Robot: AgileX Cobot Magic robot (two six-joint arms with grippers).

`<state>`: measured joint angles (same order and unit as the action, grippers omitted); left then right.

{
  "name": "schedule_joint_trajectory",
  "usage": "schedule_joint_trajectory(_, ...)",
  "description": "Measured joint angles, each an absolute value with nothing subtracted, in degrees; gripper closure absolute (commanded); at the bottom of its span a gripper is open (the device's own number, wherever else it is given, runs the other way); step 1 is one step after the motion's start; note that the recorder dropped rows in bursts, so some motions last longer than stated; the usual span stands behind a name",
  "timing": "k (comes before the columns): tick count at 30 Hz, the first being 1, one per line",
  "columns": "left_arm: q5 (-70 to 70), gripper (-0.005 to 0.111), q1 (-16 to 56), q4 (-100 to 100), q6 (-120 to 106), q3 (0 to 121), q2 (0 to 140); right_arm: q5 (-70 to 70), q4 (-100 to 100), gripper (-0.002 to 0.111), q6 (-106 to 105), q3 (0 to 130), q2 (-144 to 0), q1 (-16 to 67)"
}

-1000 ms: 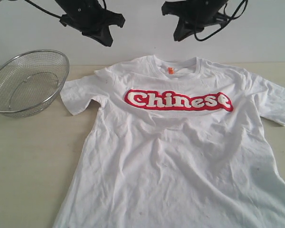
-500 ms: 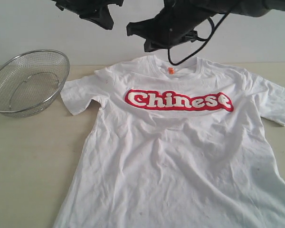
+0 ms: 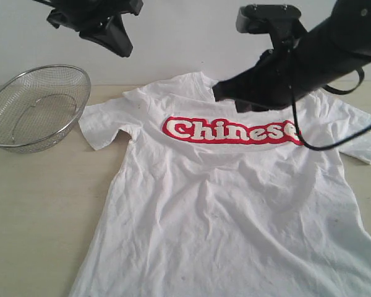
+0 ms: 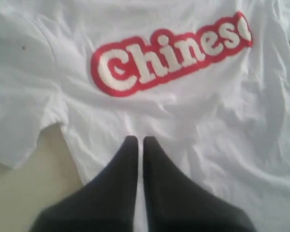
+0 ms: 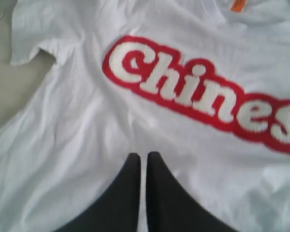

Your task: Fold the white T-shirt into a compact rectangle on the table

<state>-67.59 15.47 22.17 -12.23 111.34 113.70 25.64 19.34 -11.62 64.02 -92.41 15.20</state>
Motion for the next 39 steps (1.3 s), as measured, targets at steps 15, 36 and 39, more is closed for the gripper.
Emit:
schedule_joint_trajectory(15, -50.27, 0.102, 23.30, 29.56, -21.12, 55.67, 85.95, 44.38, 17.07, 0.108, -11.38, 45.43, -85.19, 15.20)
schedule_joint_trajectory(36, -40.03, 0.102, 26.38, 46.85, -32.41, 34.35, 85.02, 33.43, 23.22, 0.108, -13.41, 32.93, -82.34, 20.30)
schedule_joint_trajectory(39, -39.53, 0.102, 26.38, 47.67, -33.27, 33.00, 85.02, 32.69, 23.60, 0.108, -13.66, 32.93, -82.34, 20.61)
